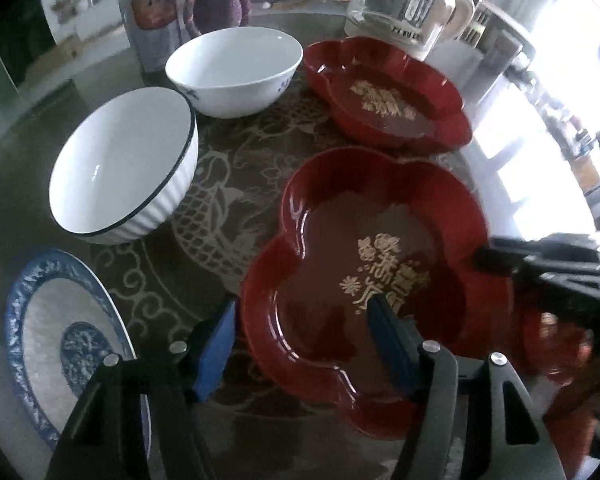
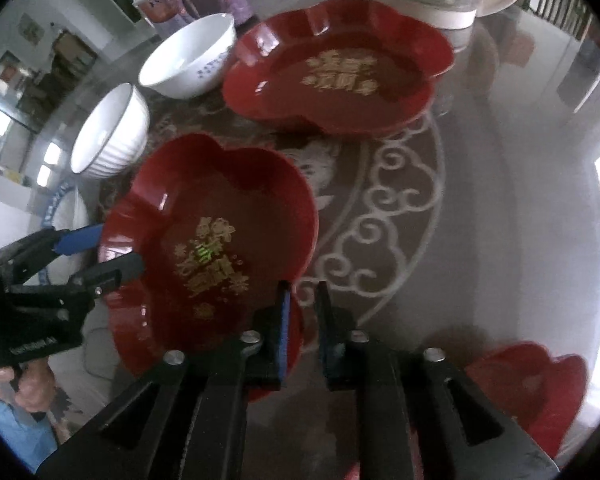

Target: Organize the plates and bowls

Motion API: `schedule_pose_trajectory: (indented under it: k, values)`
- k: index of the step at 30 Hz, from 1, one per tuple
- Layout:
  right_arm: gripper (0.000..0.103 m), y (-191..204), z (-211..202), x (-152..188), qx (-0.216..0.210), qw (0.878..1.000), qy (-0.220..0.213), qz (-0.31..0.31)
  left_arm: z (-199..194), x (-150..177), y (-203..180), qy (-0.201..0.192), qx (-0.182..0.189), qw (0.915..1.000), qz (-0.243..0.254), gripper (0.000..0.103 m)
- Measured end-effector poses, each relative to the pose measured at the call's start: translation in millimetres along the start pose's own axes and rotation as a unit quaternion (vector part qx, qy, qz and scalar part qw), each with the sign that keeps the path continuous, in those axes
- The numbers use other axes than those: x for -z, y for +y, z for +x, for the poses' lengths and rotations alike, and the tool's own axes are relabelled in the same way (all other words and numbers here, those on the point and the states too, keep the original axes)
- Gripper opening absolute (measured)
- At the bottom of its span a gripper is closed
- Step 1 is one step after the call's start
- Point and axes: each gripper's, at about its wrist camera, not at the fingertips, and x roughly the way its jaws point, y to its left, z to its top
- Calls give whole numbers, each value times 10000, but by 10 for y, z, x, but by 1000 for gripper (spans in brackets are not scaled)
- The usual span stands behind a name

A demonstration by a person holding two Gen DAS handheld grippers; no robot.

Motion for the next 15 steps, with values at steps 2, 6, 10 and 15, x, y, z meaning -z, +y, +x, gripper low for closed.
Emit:
schedule_pose_trajectory:
  k: [2,6,10,15]
  values:
    - [32,-42,12,-13,-121,9999,-6,84,29,32,-15,19,-172,9998,13,38]
    - [11,10,67,30,-57,10000,-5,3,77,127,33,25,-377,9993,-25,11]
    - [9,12,-53,111,-253,9994,-189,172,-42,189,43,-2,-310,9993,-213,10]
    - [9,52,-643,235,-161,9974,-692,-98,-548,214,-212,-468,-181,9987,-136,11]
